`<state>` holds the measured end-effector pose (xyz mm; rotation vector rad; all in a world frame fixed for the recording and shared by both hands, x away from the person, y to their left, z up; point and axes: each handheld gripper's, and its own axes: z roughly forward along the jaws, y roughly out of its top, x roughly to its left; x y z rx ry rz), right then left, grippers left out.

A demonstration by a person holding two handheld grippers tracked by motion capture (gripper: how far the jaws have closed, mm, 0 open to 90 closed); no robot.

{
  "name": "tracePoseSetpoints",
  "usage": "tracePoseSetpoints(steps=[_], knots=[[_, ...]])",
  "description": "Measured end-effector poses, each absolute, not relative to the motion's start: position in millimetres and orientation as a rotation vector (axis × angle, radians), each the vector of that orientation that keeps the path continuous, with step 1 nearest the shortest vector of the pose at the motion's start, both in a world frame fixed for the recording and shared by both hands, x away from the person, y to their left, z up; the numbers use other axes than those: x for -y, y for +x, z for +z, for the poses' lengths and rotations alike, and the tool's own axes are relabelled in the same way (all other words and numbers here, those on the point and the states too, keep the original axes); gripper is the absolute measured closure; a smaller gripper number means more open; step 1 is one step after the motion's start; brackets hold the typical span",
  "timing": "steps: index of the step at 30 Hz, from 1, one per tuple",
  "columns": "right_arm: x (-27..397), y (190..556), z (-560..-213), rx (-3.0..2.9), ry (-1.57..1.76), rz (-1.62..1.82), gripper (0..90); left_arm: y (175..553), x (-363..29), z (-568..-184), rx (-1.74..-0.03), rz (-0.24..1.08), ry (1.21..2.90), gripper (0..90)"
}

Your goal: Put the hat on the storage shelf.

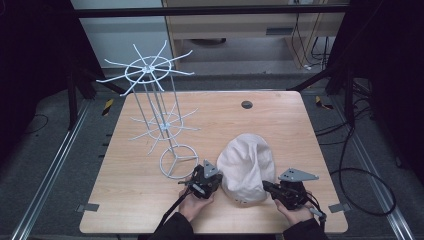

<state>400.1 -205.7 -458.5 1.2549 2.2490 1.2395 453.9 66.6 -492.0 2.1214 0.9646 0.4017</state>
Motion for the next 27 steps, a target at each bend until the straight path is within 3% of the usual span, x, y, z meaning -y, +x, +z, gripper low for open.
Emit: tracePoseSetpoints(steps=[18, 27], knots=[[181, 405, -460, -2.278, 1.207, 1.320, 89.1, 490, -62, -496, -1.029, 0.374, 2.064, 89.7], [178, 407, -460, -2.281, 1.202, 1.330, 89.0, 487, -74, -488, -1.037, 0.383, 2.046, 89.6]])
